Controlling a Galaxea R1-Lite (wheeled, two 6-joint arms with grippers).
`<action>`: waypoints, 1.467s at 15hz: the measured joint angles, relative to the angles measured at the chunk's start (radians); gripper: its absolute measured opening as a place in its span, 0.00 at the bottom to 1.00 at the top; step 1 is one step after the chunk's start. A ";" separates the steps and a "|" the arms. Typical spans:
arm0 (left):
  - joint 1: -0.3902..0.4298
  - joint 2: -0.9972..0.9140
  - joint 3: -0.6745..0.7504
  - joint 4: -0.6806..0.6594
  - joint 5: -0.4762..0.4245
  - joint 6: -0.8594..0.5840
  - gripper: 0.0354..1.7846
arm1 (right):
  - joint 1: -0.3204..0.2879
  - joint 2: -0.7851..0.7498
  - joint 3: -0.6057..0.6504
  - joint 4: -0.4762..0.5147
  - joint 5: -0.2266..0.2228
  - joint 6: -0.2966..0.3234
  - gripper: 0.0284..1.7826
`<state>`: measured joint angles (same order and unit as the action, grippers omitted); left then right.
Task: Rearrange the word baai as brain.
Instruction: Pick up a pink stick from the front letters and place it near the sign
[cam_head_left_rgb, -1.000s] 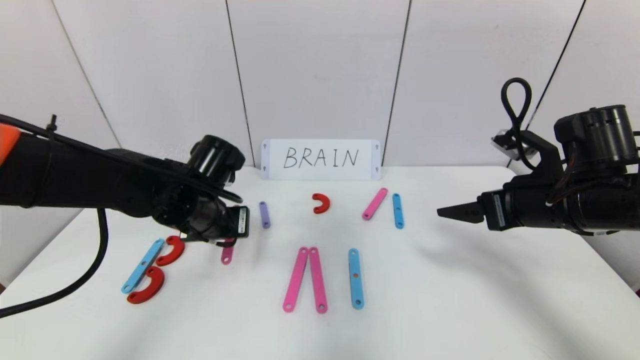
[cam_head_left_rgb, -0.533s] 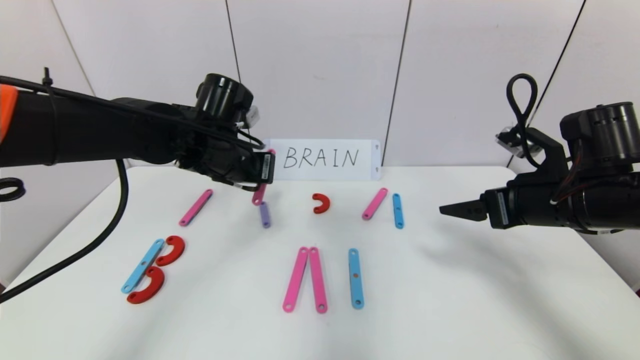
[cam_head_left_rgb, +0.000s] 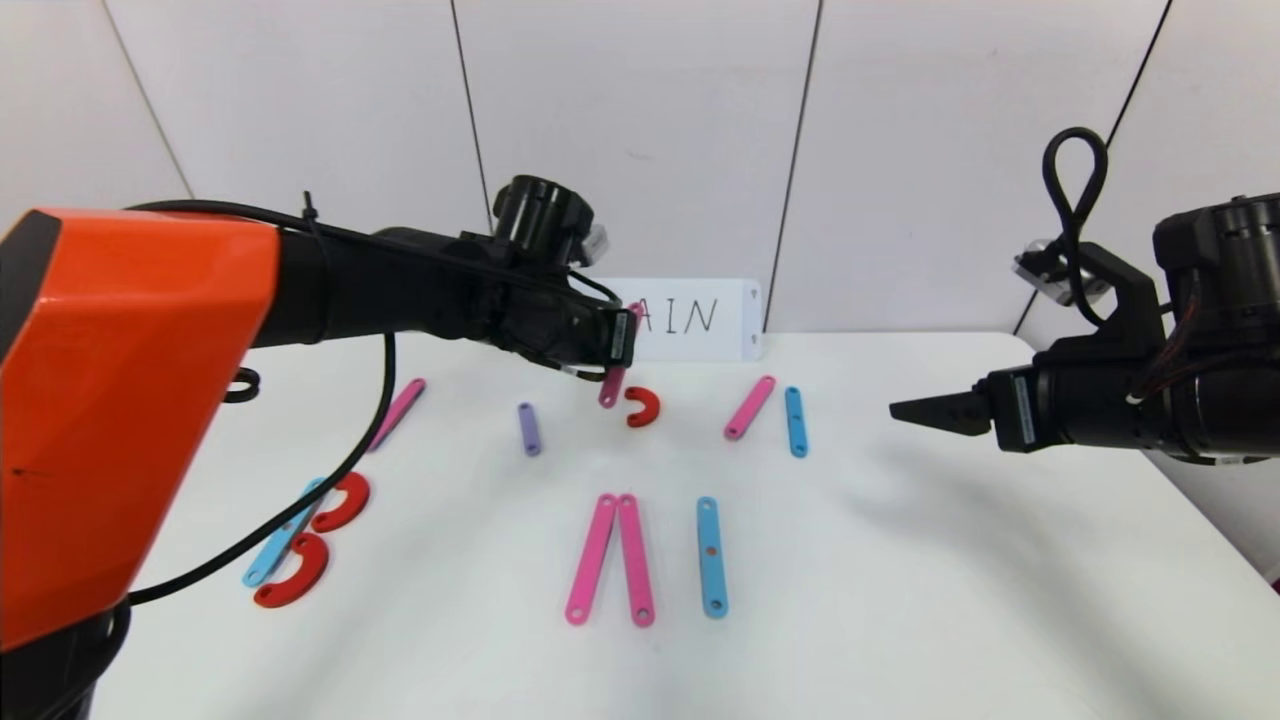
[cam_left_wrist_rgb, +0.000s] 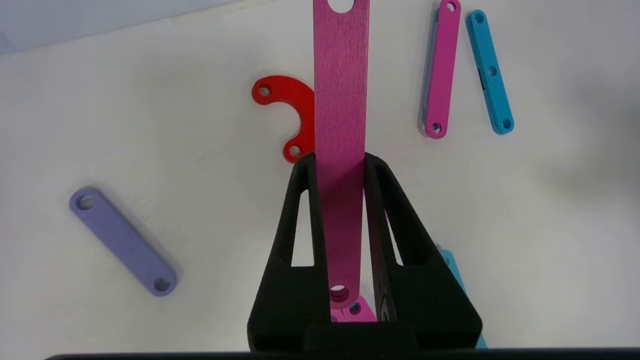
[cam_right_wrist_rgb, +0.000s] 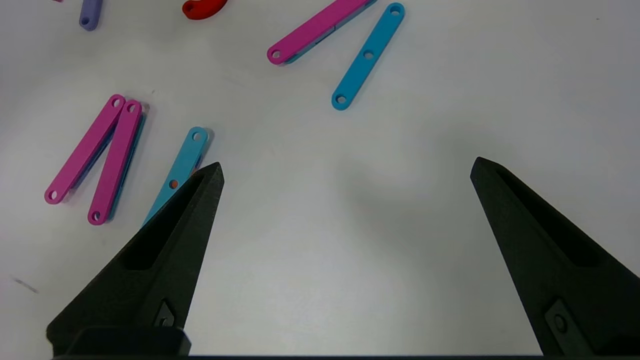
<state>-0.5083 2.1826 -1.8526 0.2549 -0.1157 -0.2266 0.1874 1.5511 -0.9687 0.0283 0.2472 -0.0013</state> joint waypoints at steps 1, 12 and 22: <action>-0.010 0.028 -0.011 -0.034 0.000 -0.002 0.14 | 0.000 -0.004 0.000 0.000 0.000 0.000 0.97; -0.088 0.241 -0.073 -0.168 0.009 0.007 0.14 | -0.002 -0.010 0.002 -0.001 -0.002 0.000 0.97; -0.110 0.288 -0.086 -0.173 0.025 0.006 0.20 | 0.000 -0.003 0.003 -0.001 -0.002 -0.001 0.97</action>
<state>-0.6181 2.4704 -1.9383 0.0821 -0.0909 -0.2202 0.1870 1.5485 -0.9660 0.0272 0.2453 -0.0028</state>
